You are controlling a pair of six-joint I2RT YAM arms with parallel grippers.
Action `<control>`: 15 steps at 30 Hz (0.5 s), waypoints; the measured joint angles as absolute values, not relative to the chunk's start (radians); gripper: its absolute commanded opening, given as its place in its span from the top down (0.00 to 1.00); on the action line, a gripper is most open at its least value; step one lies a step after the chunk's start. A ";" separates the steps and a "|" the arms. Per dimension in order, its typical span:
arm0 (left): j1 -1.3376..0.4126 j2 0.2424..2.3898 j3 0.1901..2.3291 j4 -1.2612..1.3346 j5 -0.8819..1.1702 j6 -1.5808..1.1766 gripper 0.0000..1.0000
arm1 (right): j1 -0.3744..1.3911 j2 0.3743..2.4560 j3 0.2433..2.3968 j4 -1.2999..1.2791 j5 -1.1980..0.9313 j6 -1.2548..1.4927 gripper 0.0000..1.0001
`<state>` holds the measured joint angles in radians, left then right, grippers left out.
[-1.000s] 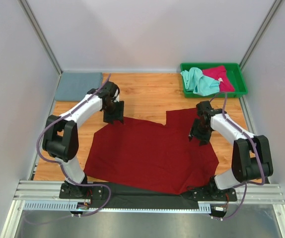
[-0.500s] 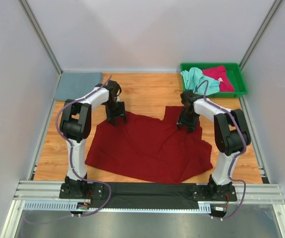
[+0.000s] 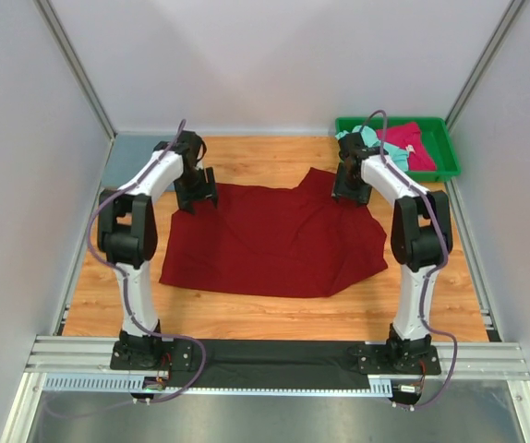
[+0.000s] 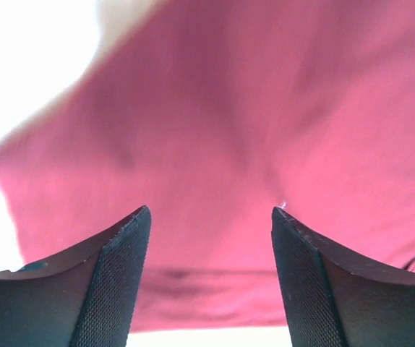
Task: Fold and stack the t-shirts
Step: Flatten the tshirt out
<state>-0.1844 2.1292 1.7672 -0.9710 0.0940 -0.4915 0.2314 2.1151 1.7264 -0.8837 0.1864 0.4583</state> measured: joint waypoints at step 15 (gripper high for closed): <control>-0.121 1.657 1.307 -1.016 0.009 -0.442 0.43 | 0.208 1.692 1.211 -0.748 0.095 0.409 0.74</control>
<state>-0.1207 1.6573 1.3067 -1.0161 0.0093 -0.4423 0.2081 1.6924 1.2110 -0.7483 0.0948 0.4091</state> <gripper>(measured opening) 0.610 0.389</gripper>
